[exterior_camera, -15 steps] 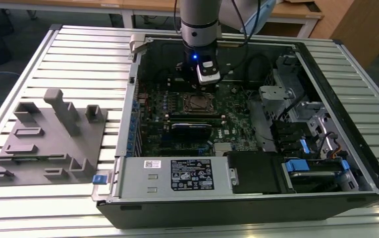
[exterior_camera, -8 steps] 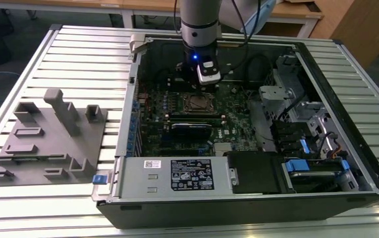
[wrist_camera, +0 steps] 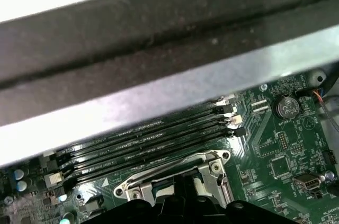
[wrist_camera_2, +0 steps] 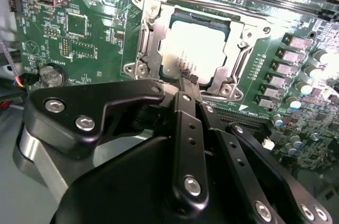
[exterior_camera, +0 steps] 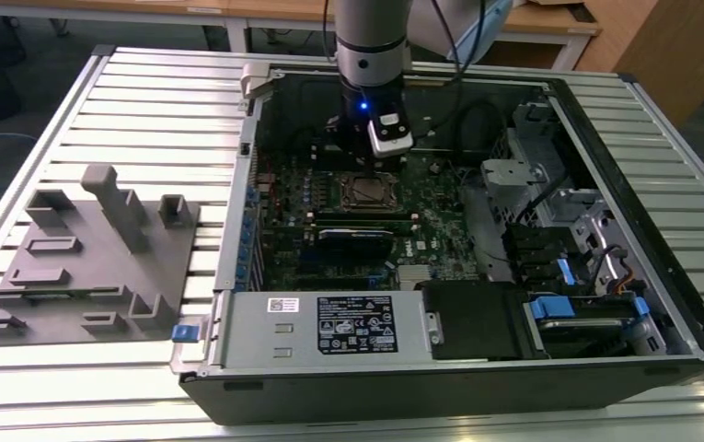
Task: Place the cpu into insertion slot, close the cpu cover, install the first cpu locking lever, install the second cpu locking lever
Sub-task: 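Install the first cpu locking lever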
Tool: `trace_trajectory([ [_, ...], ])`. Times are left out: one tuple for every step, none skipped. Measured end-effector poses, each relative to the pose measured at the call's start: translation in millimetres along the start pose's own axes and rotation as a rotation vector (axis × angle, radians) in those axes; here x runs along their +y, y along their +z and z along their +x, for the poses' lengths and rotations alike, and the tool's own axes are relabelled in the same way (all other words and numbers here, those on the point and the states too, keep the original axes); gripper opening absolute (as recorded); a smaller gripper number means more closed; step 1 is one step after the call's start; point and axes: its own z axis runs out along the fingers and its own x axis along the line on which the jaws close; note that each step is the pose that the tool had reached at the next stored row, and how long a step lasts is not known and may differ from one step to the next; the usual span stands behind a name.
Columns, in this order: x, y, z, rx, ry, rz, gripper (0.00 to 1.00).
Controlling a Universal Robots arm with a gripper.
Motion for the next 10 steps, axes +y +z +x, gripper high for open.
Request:
trace_trajectory([
  [0.1,-1.9,-0.3,0.0001,-0.002,-0.0003,0.1],
  [0.1,-3.7,-0.5,0.0003,-0.003,-0.0004,0.1],
  [-0.2,-4.6,-0.7,0.0003,-0.004,-0.0004,0.1],
  [-1.0,-4.6,-1.0,0.0004,-0.005,-0.0008,0.1],
  [-2.5,-4.6,-1.5,0.0003,-0.005,-0.0008,0.1],
  [-4.4,-4.7,-2.1,0.0004,-0.005,-0.0008,0.1],
  [-6.5,-4.8,-2.8,0.0004,-0.005,-0.0008,0.1],
  [-8.7,-4.9,-3.5,0.0005,-0.005,-0.0006,0.1],
  [-11.1,-4.9,-4.3,0.0004,-0.006,-0.0007,0.1],
  [-13.4,-5.0,-5.0,0.0004,-0.006,-0.0008,0.1],
])
